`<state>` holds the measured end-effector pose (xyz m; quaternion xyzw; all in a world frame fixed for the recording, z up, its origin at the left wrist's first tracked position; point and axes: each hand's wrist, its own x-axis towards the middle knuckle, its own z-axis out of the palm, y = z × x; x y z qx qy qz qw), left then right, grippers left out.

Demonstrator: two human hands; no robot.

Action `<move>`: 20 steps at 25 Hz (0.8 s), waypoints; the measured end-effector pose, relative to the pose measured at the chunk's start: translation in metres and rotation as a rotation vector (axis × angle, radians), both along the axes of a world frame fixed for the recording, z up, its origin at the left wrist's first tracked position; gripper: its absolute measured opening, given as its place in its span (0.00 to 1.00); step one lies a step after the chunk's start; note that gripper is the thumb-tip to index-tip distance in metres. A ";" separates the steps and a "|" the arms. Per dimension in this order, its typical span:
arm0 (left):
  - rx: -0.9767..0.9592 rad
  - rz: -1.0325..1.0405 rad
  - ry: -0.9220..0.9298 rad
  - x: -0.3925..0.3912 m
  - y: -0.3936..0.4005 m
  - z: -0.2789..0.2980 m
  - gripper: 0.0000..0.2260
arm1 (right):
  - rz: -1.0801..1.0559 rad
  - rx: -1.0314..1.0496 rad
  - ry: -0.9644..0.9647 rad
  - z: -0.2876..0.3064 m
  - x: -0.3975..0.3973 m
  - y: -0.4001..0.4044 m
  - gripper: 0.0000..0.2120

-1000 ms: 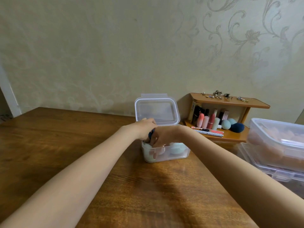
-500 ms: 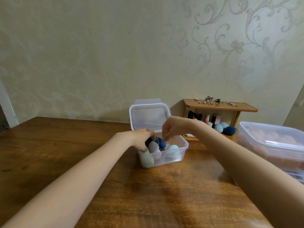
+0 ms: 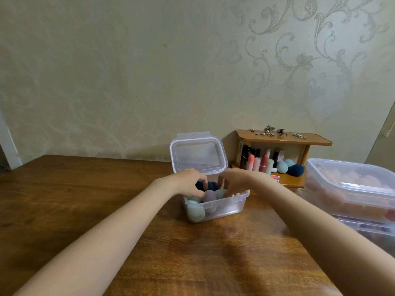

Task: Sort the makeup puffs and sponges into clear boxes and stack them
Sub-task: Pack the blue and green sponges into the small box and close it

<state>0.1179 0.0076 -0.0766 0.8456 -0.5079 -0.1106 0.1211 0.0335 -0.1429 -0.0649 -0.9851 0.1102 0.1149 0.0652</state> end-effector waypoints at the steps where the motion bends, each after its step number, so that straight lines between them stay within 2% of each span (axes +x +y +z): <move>1: -0.002 -0.001 -0.011 -0.001 0.000 0.000 0.12 | -0.024 0.018 -0.010 0.005 -0.002 -0.003 0.20; 5: -0.006 0.014 -0.044 -0.003 -0.002 -0.001 0.12 | -0.081 0.098 -0.030 0.015 -0.004 -0.008 0.17; 7: 0.001 0.017 -0.063 -0.005 0.000 0.000 0.12 | -0.080 -0.033 -0.081 0.012 0.001 -0.005 0.15; 10: -0.029 0.021 -0.089 -0.007 0.001 -0.001 0.11 | -0.112 -0.216 -0.245 0.001 0.005 0.003 0.02; 11: -0.043 0.023 -0.080 -0.008 0.001 -0.002 0.12 | -0.137 -0.229 -0.264 -0.003 0.006 0.007 0.02; 14: -0.055 0.042 -0.035 -0.012 -0.002 -0.010 0.22 | -0.202 -0.242 -0.311 -0.019 0.012 0.009 0.18; 16: -0.033 0.063 -0.030 -0.012 -0.003 -0.011 0.25 | -0.202 -0.226 -0.303 -0.023 0.015 0.010 0.16; 20: 0.042 0.060 -0.073 -0.006 -0.007 -0.007 0.24 | -0.173 -0.196 -0.268 -0.016 0.011 0.009 0.14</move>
